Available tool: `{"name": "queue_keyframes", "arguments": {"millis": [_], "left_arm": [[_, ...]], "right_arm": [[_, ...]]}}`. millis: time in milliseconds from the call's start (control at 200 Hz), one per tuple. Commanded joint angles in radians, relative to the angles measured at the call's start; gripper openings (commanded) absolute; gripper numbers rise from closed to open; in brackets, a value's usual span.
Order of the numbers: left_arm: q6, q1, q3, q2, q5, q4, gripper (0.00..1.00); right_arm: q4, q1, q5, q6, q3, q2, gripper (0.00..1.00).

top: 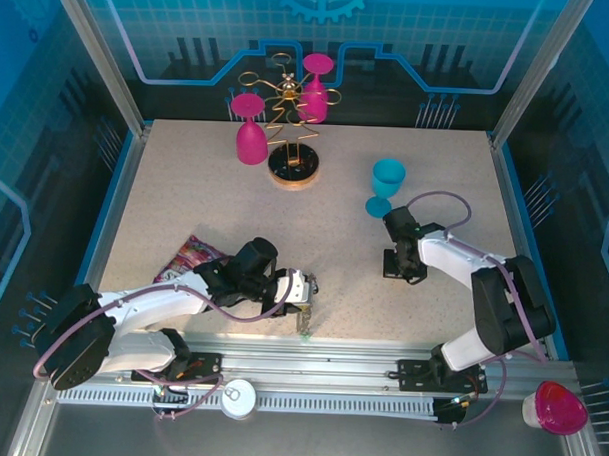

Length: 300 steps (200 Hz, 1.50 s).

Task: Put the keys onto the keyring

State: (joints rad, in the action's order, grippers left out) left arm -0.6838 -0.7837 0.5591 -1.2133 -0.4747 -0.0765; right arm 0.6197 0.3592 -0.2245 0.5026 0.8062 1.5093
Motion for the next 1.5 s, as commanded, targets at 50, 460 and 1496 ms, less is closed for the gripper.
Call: {"name": "queue_keyframes", "arguments": {"millis": [50, 460, 1496], "left_arm": [[-0.009, -0.003, -0.020, 0.030, 0.019, 0.025, 0.00], [0.026, -0.002, -0.063, 0.061, 0.127, 0.116, 0.00], [0.087, -0.002, -0.101, 0.106, 0.131, 0.177, 0.00]], "right_arm": [[0.024, 0.088, 0.036, -0.074, 0.027, -0.113, 0.00], [-0.269, 0.325, 0.471, -0.334, -0.145, -0.417, 0.00], [-0.618, 0.461, 0.642, -0.543, -0.263, -0.347, 0.00]]}}
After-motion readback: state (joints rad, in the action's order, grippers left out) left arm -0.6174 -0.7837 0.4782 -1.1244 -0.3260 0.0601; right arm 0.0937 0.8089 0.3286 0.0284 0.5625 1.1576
